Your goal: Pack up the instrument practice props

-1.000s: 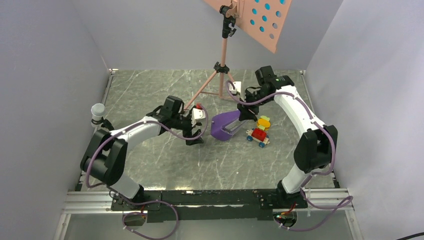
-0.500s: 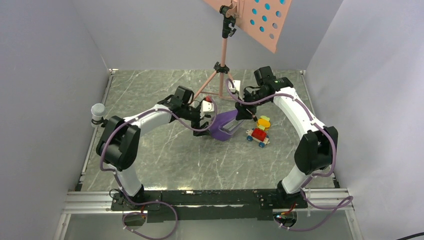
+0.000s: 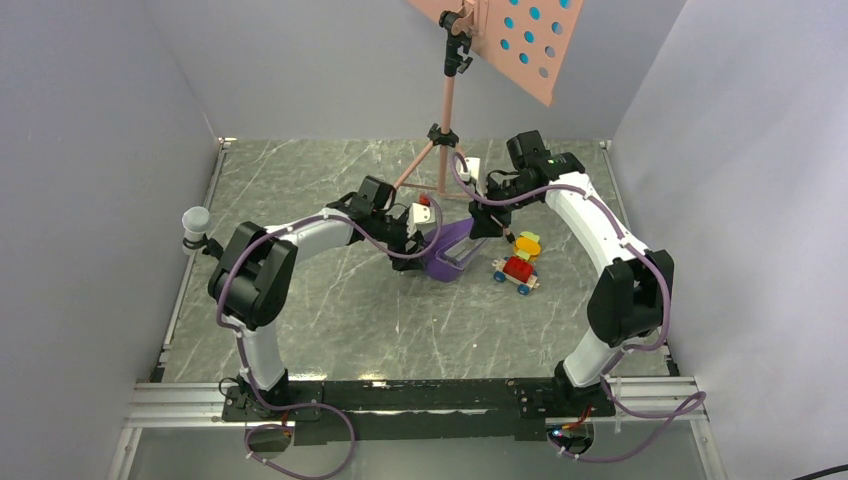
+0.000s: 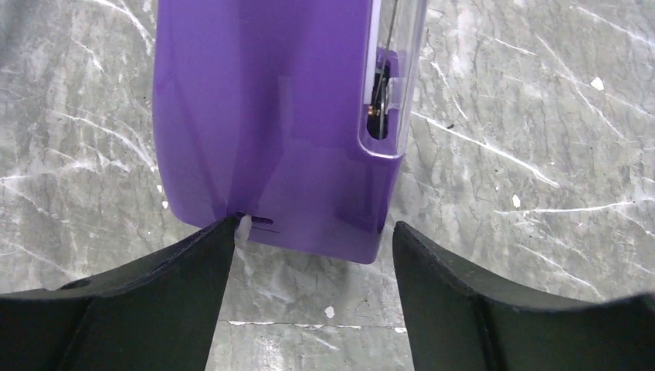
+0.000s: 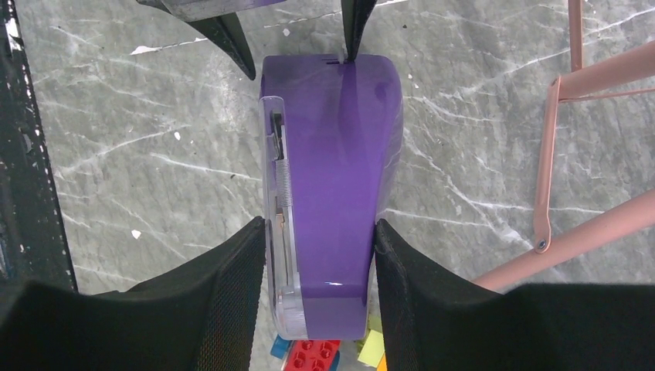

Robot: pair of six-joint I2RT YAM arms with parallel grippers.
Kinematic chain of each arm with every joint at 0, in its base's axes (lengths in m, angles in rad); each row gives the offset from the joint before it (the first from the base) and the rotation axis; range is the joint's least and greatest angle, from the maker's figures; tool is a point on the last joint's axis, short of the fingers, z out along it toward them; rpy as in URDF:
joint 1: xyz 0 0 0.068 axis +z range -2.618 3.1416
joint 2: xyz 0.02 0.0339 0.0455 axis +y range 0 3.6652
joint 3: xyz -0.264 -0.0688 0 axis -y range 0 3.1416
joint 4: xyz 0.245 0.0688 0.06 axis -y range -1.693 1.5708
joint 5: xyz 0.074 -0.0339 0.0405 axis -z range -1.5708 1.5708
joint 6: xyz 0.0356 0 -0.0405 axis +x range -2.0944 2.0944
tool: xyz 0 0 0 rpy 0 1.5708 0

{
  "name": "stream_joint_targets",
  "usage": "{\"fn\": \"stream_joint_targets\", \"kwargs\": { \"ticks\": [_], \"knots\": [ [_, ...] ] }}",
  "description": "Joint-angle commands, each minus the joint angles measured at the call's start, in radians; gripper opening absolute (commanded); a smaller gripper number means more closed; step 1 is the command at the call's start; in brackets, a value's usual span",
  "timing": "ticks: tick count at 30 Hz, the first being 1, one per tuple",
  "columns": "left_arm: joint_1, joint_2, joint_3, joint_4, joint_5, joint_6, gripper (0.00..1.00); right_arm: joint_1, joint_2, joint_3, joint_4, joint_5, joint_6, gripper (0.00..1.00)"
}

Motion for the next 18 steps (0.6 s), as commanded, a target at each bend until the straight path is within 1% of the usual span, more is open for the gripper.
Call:
{"fn": "stream_joint_targets", "kwargs": {
  "ticks": [1,2,6,10,11,12,13,14,16,18],
  "knots": [
    [-0.013,0.005,0.027,0.044,-0.001,-0.022,0.76,0.009,0.030,0.016,-0.028,-0.012,0.041,0.00],
    [-0.015,0.004,0.024,0.047,-0.006,-0.020,0.73,0.009,0.032,0.018,-0.026,-0.014,0.046,0.00],
    [-0.028,0.004,0.012,0.043,-0.033,-0.005,0.58,0.009,0.039,0.018,-0.021,-0.016,0.055,0.00],
    [-0.033,0.012,0.008,0.042,-0.036,-0.023,0.51,0.009,0.053,0.033,-0.012,-0.020,0.070,0.00],
    [-0.035,0.012,0.005,0.043,-0.041,-0.025,0.51,0.010,0.059,0.041,-0.012,-0.023,0.074,0.00],
    [-0.037,0.011,0.003,0.046,-0.050,-0.031,0.55,0.010,0.065,0.051,-0.014,-0.024,0.077,0.00],
    [-0.037,0.010,0.001,0.049,-0.059,-0.038,0.62,0.010,0.070,0.060,-0.019,-0.026,0.074,0.00],
    [-0.038,0.004,-0.003,0.057,-0.072,-0.047,0.72,0.011,0.072,0.070,-0.028,-0.029,0.069,0.00],
    [-0.037,-0.020,-0.018,0.071,-0.101,-0.073,0.98,0.015,0.066,0.089,-0.042,-0.032,0.062,0.00],
    [-0.036,-0.051,-0.030,0.067,-0.120,-0.080,0.99,0.026,0.053,0.112,-0.077,-0.027,0.038,0.00]
  ]
}}
